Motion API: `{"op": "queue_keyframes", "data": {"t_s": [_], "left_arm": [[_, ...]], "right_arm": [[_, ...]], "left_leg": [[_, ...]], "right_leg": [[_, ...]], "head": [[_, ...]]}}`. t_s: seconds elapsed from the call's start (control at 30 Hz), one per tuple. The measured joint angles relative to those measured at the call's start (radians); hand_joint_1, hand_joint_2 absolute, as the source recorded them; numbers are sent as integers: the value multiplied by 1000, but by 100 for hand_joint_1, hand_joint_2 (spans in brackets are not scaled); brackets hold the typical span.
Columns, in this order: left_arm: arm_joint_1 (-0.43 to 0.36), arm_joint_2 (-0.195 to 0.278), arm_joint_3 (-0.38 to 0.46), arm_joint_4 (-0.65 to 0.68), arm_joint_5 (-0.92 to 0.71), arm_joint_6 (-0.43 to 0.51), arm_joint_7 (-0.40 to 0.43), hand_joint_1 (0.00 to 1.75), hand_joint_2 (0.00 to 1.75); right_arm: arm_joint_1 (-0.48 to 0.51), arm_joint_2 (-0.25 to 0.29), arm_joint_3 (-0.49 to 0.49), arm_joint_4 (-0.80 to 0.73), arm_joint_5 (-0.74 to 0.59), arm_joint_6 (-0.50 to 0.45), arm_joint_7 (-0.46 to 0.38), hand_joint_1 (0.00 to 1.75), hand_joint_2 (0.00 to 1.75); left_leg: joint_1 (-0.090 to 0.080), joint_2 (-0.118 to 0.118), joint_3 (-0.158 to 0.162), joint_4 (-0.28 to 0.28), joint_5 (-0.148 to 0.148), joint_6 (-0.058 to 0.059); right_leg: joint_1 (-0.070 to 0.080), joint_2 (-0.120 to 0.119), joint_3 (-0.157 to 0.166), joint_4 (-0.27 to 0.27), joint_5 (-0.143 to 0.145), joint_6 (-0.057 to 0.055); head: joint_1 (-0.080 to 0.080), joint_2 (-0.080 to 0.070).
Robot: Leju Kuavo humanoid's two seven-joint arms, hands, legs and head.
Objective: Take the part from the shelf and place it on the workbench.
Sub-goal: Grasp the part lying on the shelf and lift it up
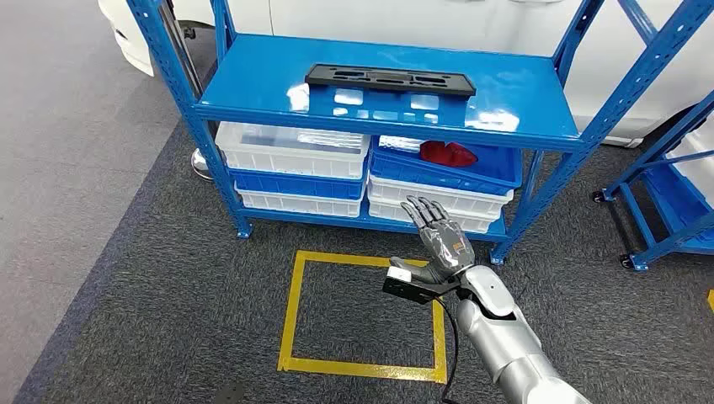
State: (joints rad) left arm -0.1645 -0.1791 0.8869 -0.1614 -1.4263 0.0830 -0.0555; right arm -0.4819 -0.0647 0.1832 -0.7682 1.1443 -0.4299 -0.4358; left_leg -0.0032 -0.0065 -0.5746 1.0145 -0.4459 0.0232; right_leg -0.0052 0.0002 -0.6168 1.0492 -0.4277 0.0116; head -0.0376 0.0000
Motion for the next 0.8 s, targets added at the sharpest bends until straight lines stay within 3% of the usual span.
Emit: {"op": "queue_keyframes", "data": {"t_s": [0.1, 0.2, 0.27, 0.33, 0.37, 0.4, 0.43, 0.5, 0.53, 0.6, 0.7, 0.77, 0.8], "left_arm": [[-1, 0, 0, 0, 0, 0, 1, 0, 0], [0, 0, 0, 0, 0, -1, 2, 0, 0], [-1, 1, 0, 0, 0, -1, 3, 0, 0], [0, 1, 0, 0, 0, -1, 4, 0, 0], [1, 1, 0, 0, 0, -1, 5, 0, 0], [2, 2, 0, 0, 0, -1, 6, 0, 0], [2, 2, 0, 0, 1, -1, 6, 0, 0], [1, 4, 0, -1, 1, -1, 7, 0, 0], [0, 5, 0, -1, 2, -1, 7, 0, 0], [0, 5, 0, -1, 3, -2, 7, 0, 0], [2, 5, 1, -1, 6, -2, 8, 0, 0], [0, 6, 1, -1, 8, -2, 8, 0, 0], [-1, 5, 1, -1, 9, -1, 7, 0, 0]], "right_arm": [[4, -4, 16, -24, 4, -4, 7, 0, 0], [15, -9, 33, -62, 7, -5, 18, 0, 0], [19, -12, 44, -94, 8, -5, 24, 0, 0], [26, -13, 54, -120, 13, -4, 29, 0, 0], [31, -14, 58, -130, 16, -4, 32, 0, 0], [38, -16, 63, -143, 21, -4, 38, 0, 0], [43, -19, 69, -160, 28, -4, 44, 0, 0], [49, -28, 80, -199, 45, -5, 60, 0, 0], [51, -33, 84, -219, 56, -5, 69, 0, 0], [58, -44, 92, -259, 83, -6, 87, 0, 0], [70, -57, 101, -315, 119, -6, 110, 0, 0], [72, -63, 105, -344, 131, -4, 119, 0, 0], [73, -66, 106, -354, 136, -3, 123, 0, 0]], "left_leg": [[-2, 0, -2, 1, -1, -8], [0, 1, -5, 6, -10, -23], [2, 2, -39, 84, -57, -34], [7, 2, -105, 223, -119, -45], [10, 2, -130, 273, -132, -49], [13, 2, -141, 290, -127, -52], [17, 2, -131, 265, -102, -55], [23, 3, -70, 132, -29, -58], [24, 3, -40, 67, -6, -55], [21, 2, -14, 10, 1, -45], [20, 1, -11, 2, 4, -21], [21, 2, -9, -6, 9, -9], [20, 2, -9, -7, 9, -6]], "right_leg": [[5, 0, 7, -24, -4, -5], [-1, -1, 11, -37, 1, -16], [-7, -2, 16, -45, 4, -25], [-7, -2, 17, -45, 3, -30], [-7, -2, 17, -45, 3, -30], [-7, -2, 18, -45, 2, -29], [-8, -1, 19, -43, 0, -27], [-10, 0, 22, -38, -5, -19], [-9, 1, 21, -33, -8, -13], [-6, 1, 18, -29, -11, -1], [-9, 1, 16, -25, -17, 17], [-12, 0, -12, 39, -58, 25], [-13, 0, -41, 101, -90, 27]], "head": [[0, 0], [0, 0], [0, 0], [0, 0], [0, 0], [0, 0], [0, 0], [0, 0], [0, 0], [0, 0], [0, 0], [0, 0], [0, 0]]}}
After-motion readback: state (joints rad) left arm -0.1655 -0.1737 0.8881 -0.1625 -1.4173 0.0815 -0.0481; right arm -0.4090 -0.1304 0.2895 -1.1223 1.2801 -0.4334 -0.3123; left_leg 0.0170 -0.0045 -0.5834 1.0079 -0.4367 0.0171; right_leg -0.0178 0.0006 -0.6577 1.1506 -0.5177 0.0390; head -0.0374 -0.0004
